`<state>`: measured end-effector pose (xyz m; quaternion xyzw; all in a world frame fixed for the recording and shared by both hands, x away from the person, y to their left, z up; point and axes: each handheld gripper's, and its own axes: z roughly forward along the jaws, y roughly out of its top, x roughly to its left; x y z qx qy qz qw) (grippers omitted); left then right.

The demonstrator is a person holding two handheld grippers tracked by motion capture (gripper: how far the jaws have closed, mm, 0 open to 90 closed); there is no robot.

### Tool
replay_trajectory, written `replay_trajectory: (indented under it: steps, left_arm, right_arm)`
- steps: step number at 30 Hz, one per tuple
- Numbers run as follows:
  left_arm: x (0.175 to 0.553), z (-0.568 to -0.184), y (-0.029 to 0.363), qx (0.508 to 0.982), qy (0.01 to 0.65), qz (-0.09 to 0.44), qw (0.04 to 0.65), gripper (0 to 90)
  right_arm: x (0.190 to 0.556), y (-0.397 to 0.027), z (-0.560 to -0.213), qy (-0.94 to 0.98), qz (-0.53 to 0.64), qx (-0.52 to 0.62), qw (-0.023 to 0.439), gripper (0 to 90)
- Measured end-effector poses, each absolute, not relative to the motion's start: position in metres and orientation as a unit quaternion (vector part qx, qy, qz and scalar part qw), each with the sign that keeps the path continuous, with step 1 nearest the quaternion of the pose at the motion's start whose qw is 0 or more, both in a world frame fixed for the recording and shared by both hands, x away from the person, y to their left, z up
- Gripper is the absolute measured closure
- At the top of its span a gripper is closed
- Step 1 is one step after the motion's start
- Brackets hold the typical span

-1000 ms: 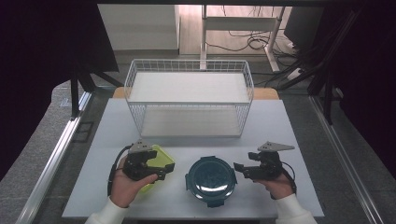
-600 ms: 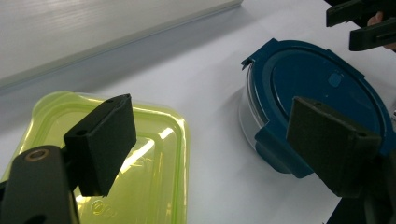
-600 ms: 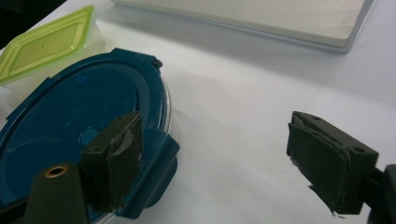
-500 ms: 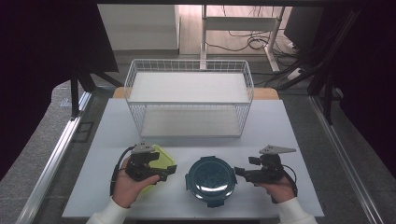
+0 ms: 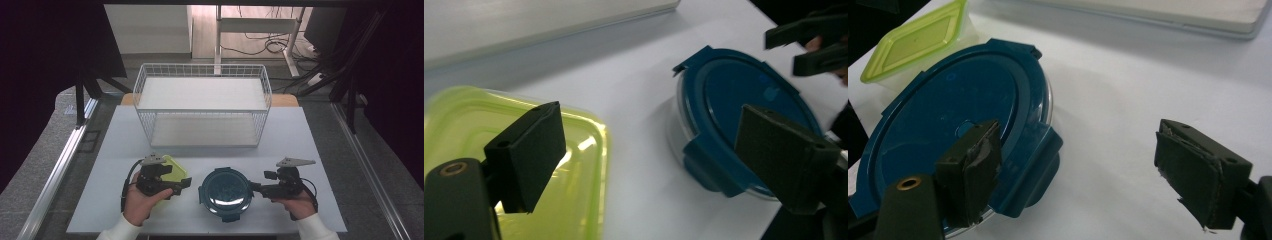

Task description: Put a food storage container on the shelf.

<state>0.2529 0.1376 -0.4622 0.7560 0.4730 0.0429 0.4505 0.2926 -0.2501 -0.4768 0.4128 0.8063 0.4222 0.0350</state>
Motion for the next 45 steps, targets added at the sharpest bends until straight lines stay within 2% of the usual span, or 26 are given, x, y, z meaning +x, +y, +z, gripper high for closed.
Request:
replay_trajectory:
  steps: [24,36,45]
  left_arm:
    - [0.259,-0.492,0.098,0.737,0.500,-0.070,0.449,12.1]
    - [0.261,-0.507,0.089,0.734,0.506,-0.107,0.440,11.0]
    - [0.259,-0.507,0.087,0.734,0.506,-0.101,0.442,11.0]
  right_arm:
    - [0.284,-0.248,-0.487,0.779,0.426,0.461,-0.009,11.5]
    - [0.283,-0.246,-0.497,0.771,0.424,0.473,-0.039,10.1]
    - [0.283,-0.244,-0.502,0.758,0.435,0.480,-0.074,11.3]
